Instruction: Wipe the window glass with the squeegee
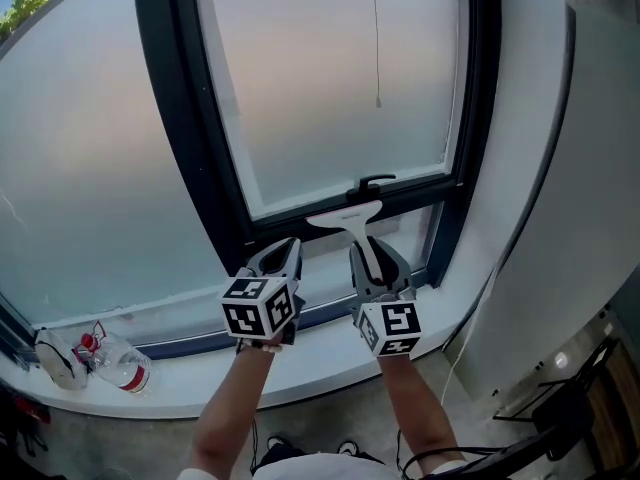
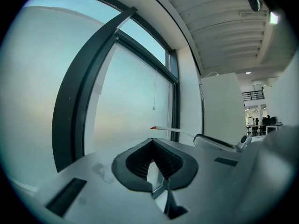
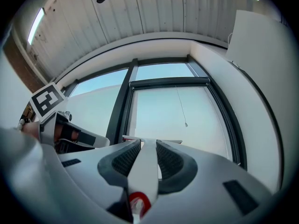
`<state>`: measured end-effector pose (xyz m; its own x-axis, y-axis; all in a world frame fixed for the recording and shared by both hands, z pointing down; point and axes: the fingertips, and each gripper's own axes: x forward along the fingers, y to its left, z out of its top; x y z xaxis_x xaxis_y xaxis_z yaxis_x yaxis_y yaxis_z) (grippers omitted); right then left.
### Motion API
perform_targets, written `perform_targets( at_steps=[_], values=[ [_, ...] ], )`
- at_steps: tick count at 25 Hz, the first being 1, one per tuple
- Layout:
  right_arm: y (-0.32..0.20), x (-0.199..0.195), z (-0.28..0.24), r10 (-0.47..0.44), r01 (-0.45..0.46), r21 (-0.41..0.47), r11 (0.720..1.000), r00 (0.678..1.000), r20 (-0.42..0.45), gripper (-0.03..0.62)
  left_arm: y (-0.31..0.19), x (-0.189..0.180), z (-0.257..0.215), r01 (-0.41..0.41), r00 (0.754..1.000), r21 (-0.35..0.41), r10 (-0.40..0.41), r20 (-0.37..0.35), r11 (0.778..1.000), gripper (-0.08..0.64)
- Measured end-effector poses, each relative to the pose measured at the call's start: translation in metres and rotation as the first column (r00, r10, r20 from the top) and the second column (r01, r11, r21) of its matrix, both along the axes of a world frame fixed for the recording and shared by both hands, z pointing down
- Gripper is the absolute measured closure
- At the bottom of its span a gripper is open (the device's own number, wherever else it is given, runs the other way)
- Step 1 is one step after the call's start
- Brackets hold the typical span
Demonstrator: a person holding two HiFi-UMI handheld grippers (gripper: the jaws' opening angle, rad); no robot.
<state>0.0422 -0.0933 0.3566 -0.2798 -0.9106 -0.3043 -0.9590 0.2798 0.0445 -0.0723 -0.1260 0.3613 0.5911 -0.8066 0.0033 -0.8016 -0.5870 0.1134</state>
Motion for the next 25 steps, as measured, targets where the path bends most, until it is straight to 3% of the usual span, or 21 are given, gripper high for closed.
perform_targets(
  at_steps=[8,14,18,25],
  values=[
    [-0.053,-0.002,-0.018,0.111,-0.111,0.034,0.993,0.994,-0.021,0.502,-0.064,-0.001,-0.02,-0.084,0.996,0.023,0.084,-0.017,0.996,0.561],
    [-0.092,-0.023,-0.069,0.213,-0.21,0.114,0.971,0.977,-0.019,0.502,-0.109,-0.012,-0.066,-0.17,0.985,0.035,0.17,-0.007,0.985,0.561],
    [-0.118,-0.041,-0.109,0.24,-0.241,0.175,0.955,0.97,0.023,0.502,-0.132,-0.032,-0.108,-0.225,0.972,0.103,0.23,-0.04,0.969,0.561],
    [-0.157,-0.101,-0.215,0.169,-0.188,0.323,0.927,0.982,0.088,0.502,-0.148,-0.092,-0.206,-0.229,0.968,0.269,0.249,-0.042,0.936,0.561]
  ],
)
